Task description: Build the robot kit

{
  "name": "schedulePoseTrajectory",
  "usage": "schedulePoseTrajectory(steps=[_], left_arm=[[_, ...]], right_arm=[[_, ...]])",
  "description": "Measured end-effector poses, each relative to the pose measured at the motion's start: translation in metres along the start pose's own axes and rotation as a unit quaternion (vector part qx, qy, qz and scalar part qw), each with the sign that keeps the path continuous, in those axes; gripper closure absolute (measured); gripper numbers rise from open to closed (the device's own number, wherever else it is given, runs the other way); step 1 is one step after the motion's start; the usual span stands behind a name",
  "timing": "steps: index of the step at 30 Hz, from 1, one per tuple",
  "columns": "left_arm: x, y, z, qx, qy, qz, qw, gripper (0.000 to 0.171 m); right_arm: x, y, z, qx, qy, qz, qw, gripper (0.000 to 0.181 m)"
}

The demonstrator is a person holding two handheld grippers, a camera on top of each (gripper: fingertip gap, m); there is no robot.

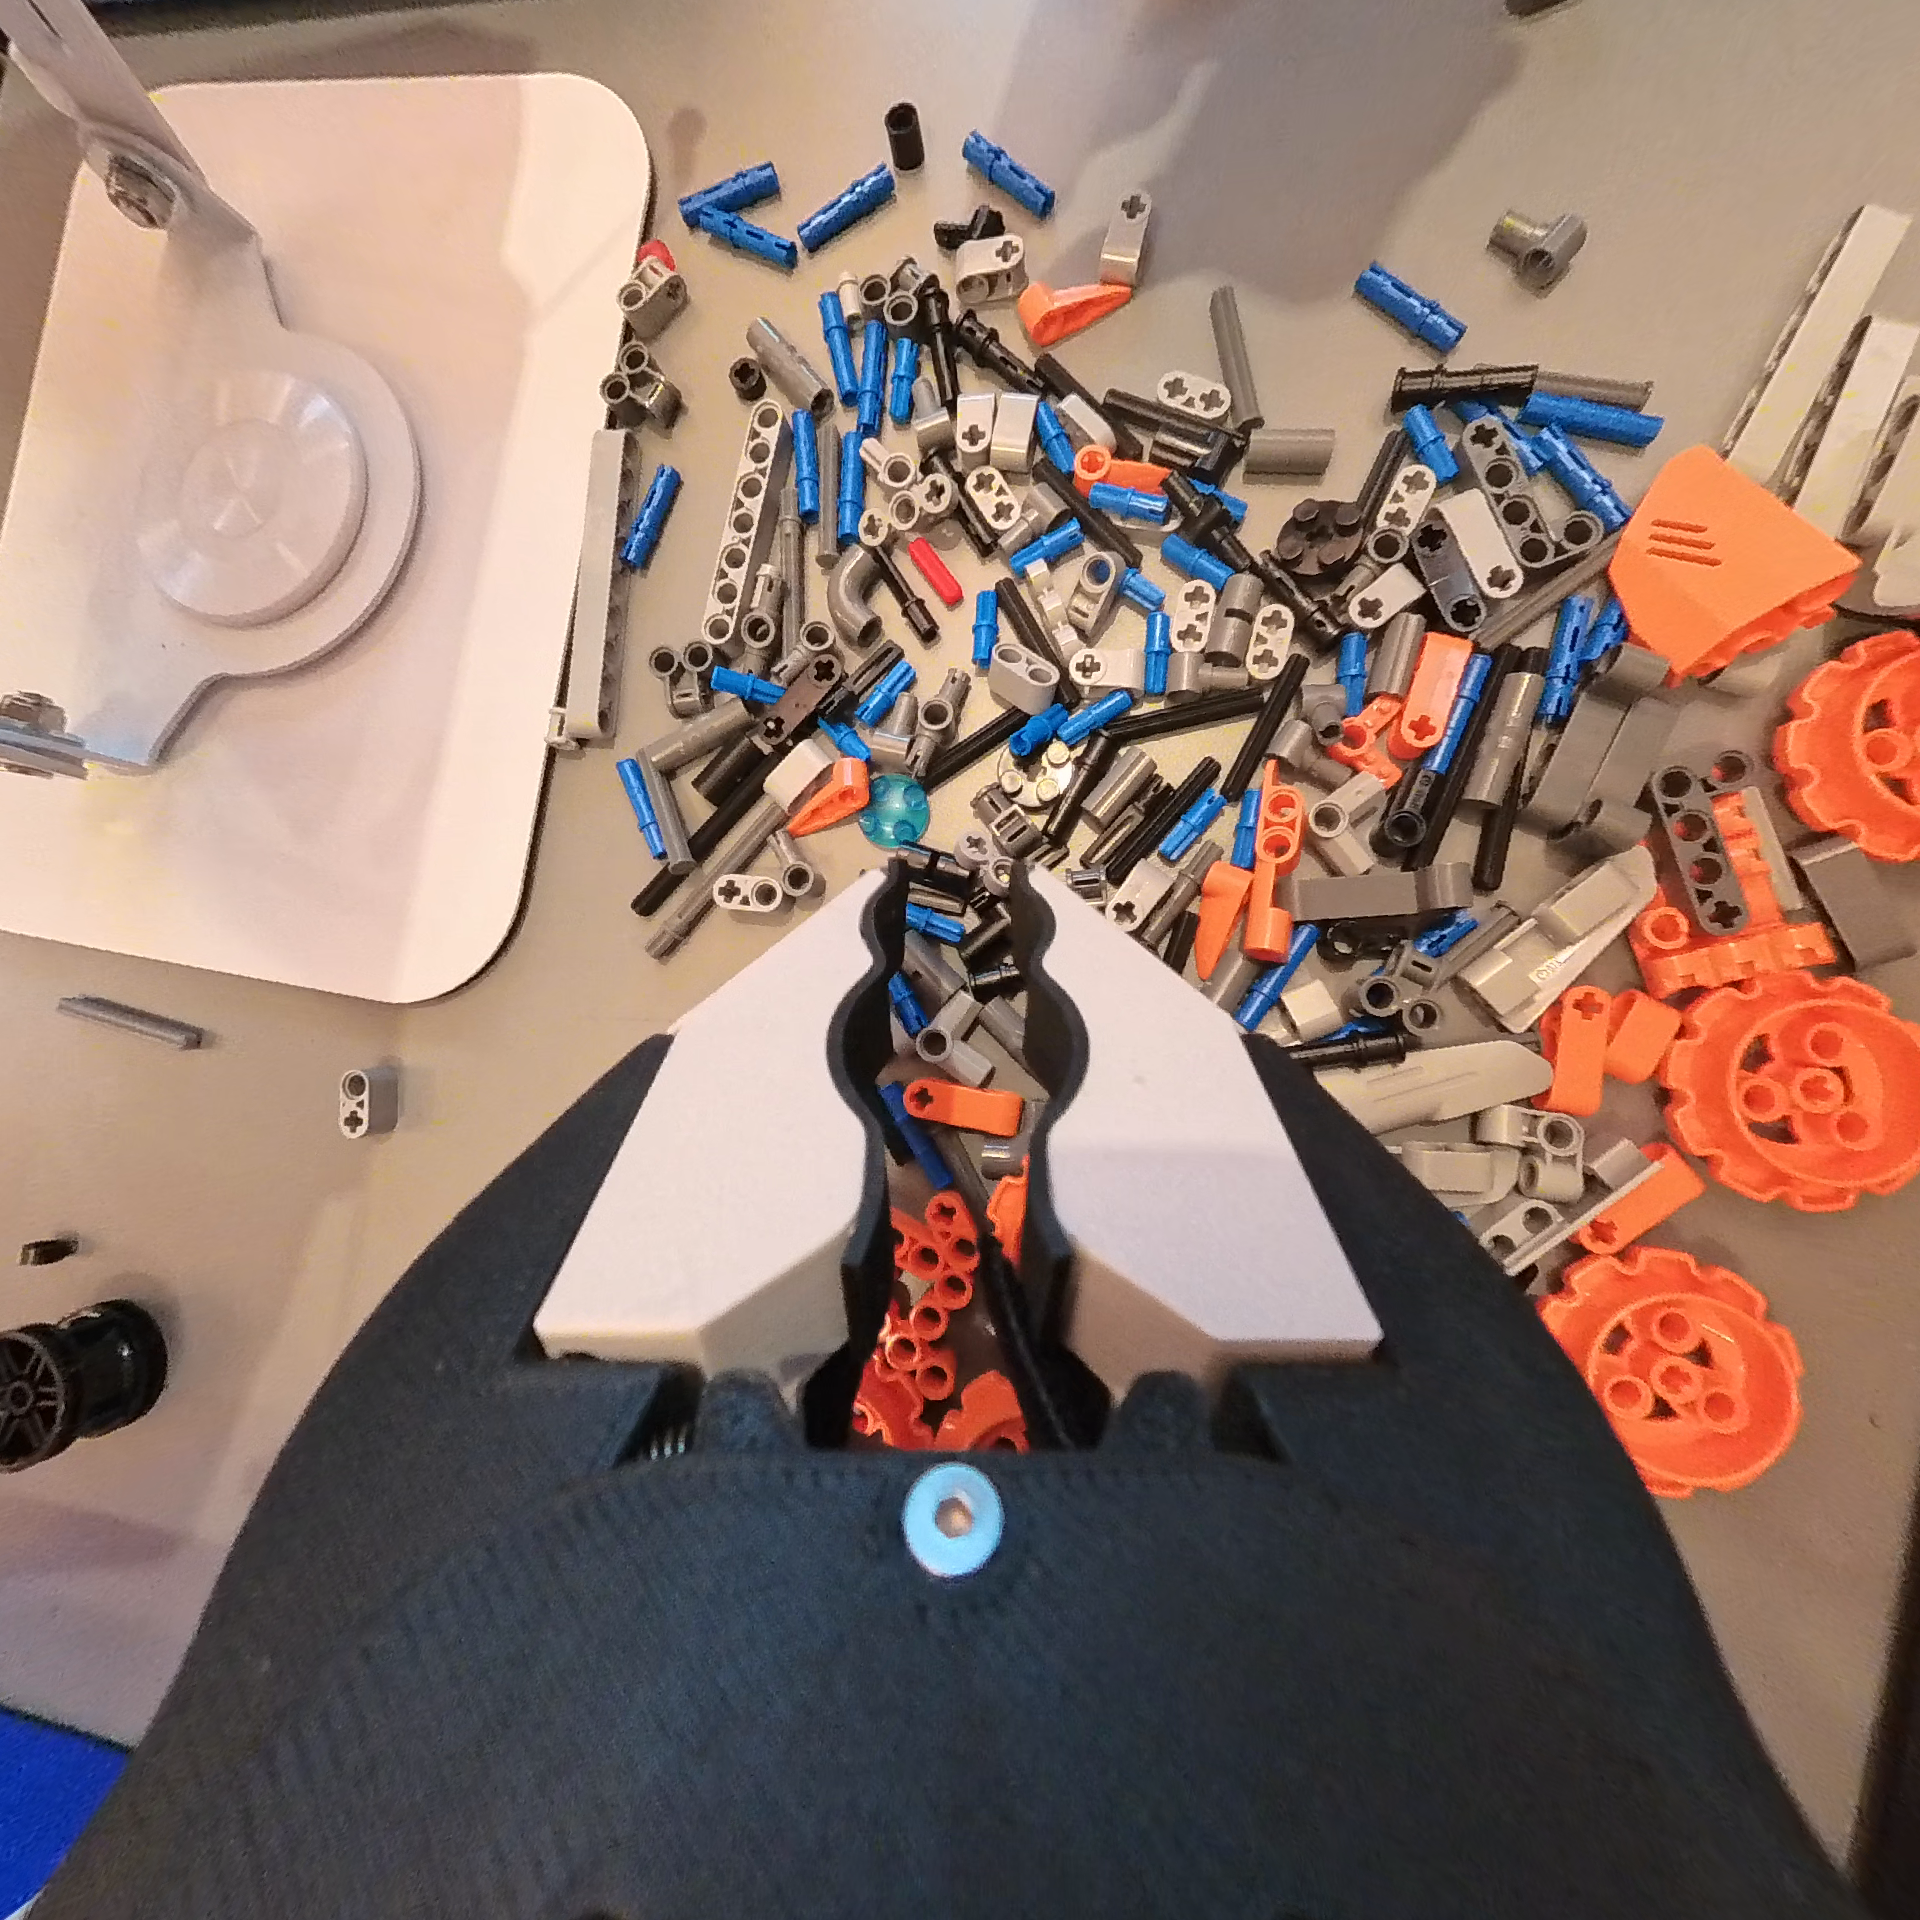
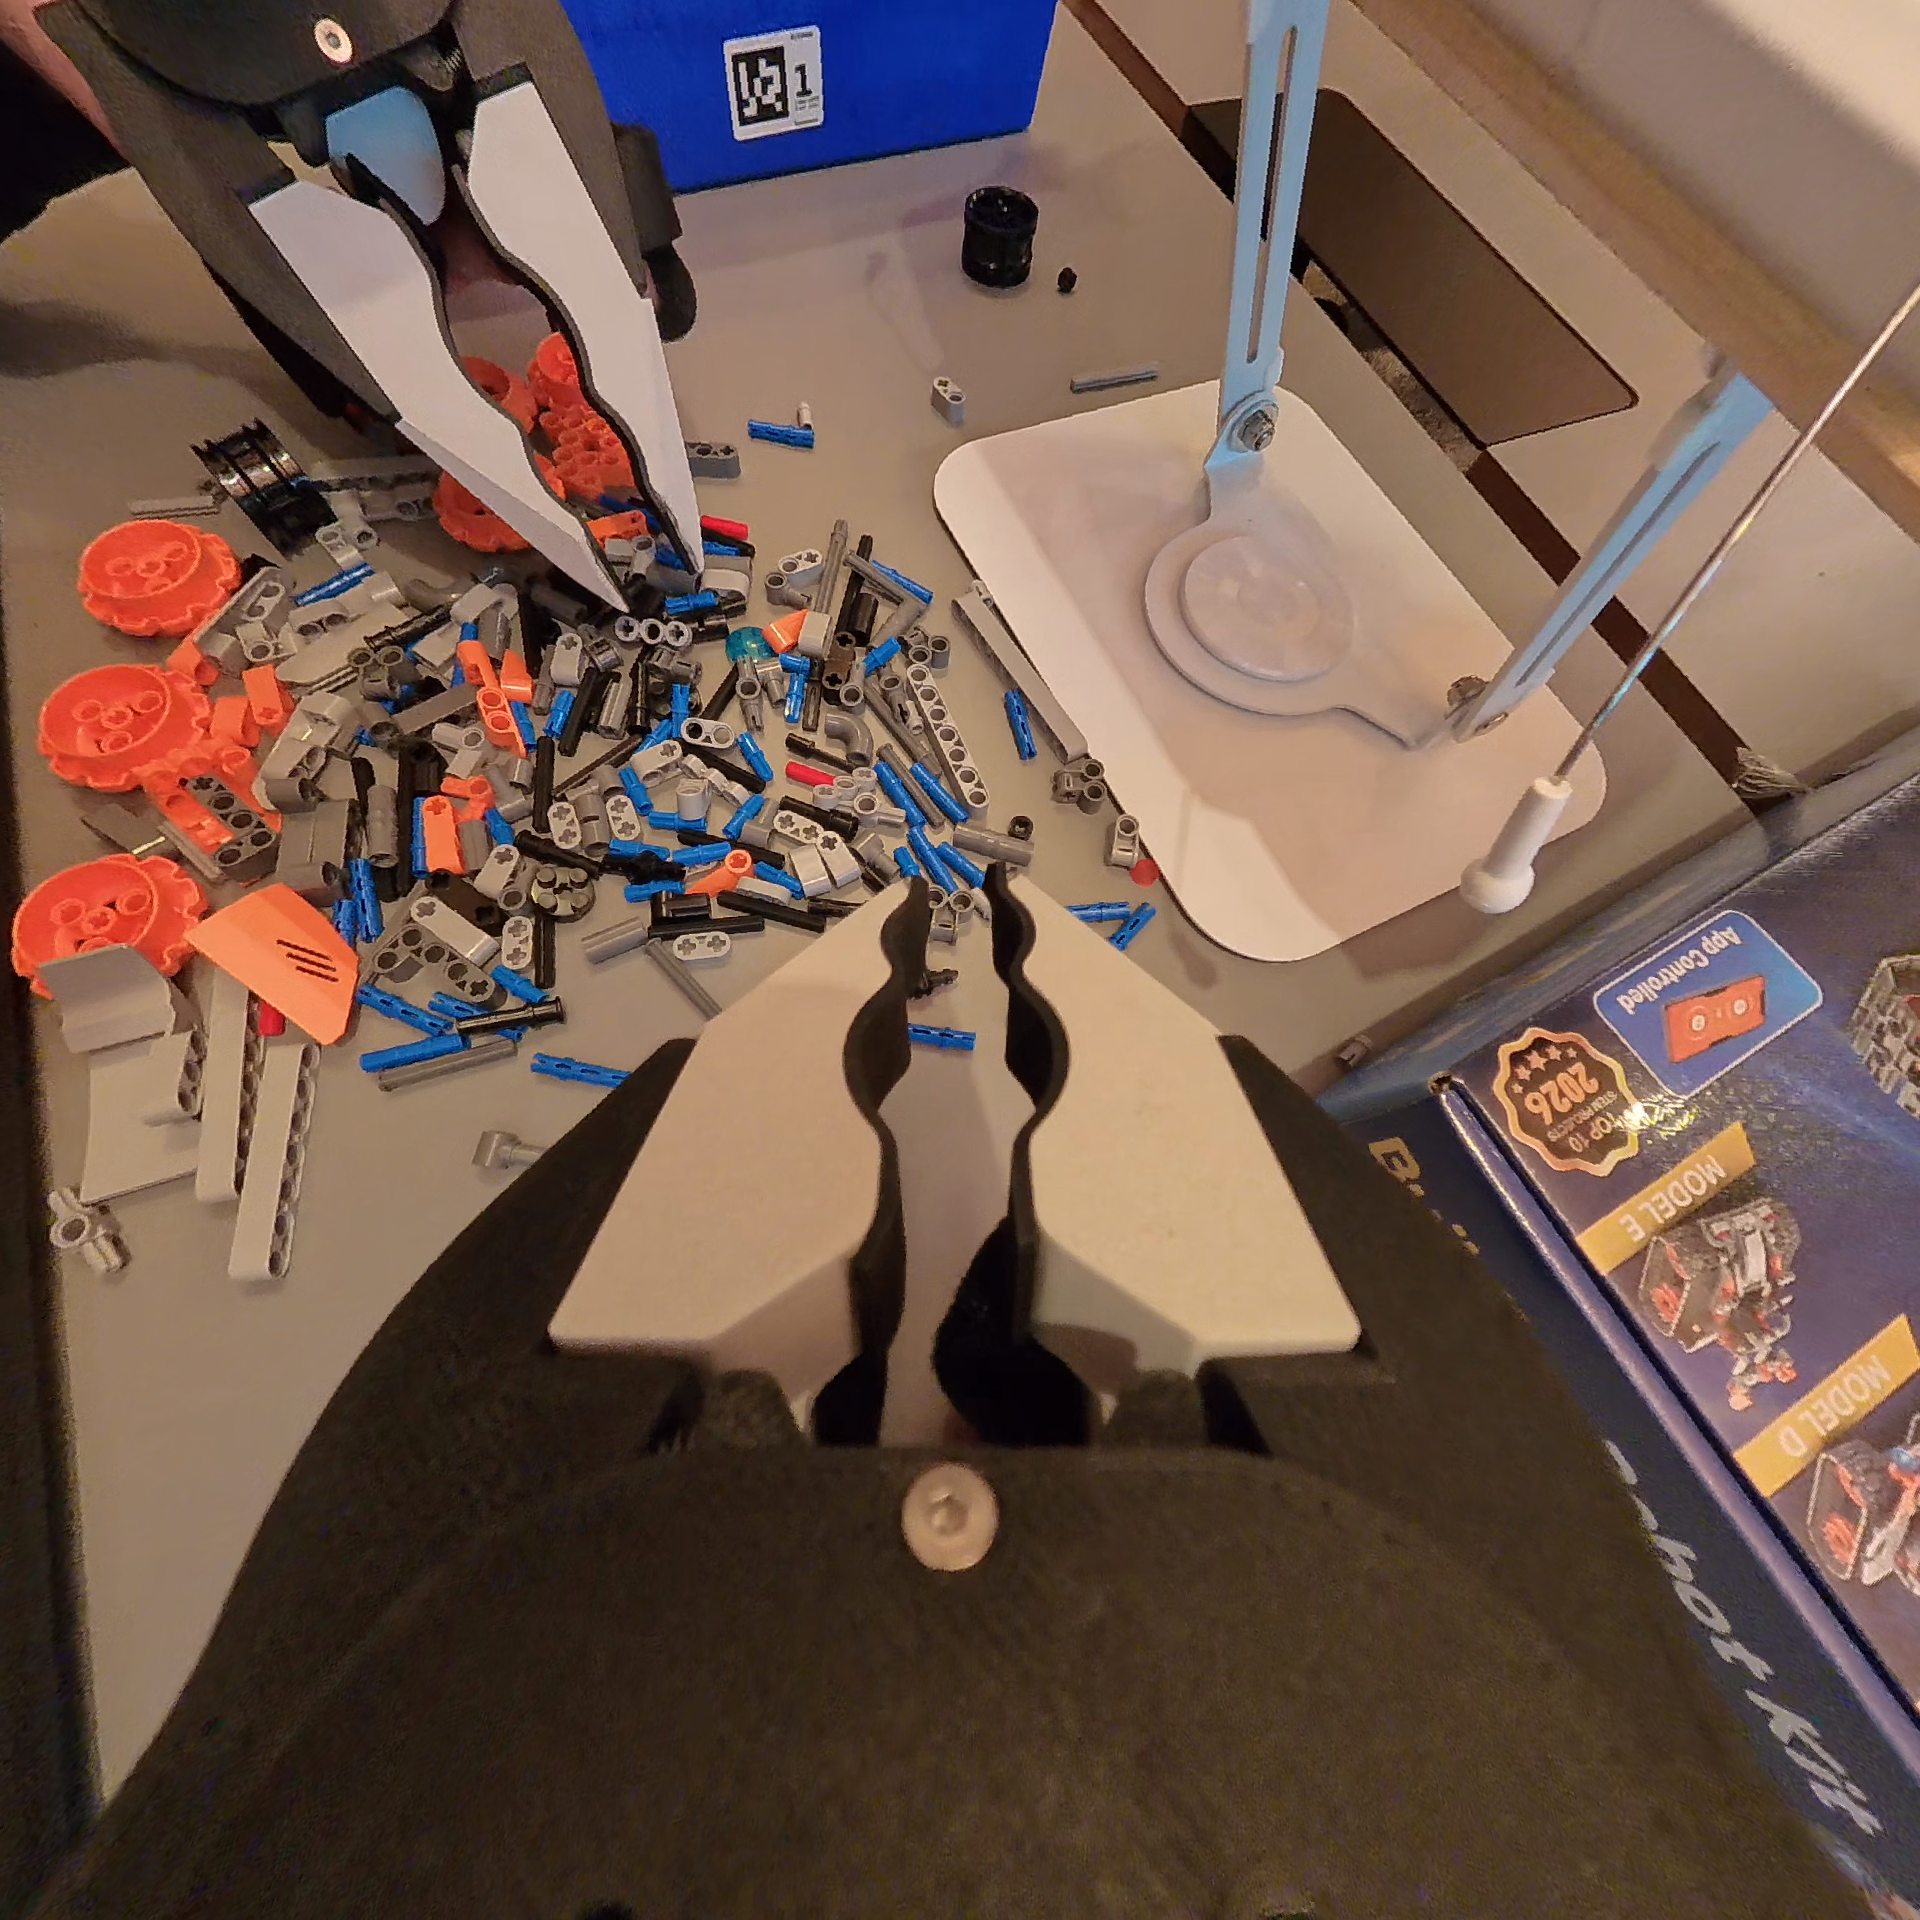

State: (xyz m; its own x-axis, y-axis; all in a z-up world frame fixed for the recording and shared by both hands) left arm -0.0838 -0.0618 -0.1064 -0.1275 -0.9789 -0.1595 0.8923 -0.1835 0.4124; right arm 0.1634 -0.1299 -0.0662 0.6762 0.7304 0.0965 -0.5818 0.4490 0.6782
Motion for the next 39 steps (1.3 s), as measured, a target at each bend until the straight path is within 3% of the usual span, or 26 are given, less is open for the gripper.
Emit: schedulePoseTrajectory(steps=[39], left_arm=[[-0.0043,0.0056,-0.003,0.048,0.031,0.005,0.998,0.149]], right_arm=[[-0.0041,-0.0006,-0.0093,-0.012,0.015,0.008,1.0,0.17]])
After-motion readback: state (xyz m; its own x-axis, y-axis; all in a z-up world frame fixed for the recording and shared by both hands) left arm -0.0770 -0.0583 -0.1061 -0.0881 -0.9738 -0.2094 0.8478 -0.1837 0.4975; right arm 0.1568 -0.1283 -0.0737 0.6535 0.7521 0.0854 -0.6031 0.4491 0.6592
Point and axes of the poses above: each gripper's, where its closed fingertips meet, z back along the fingers, y out of its top, x = y × z across the jaws, the point moved 9 cm from there along z, back along the fingers, and after that the axes turned 12 degrees about -x, right-handed, at the moved point
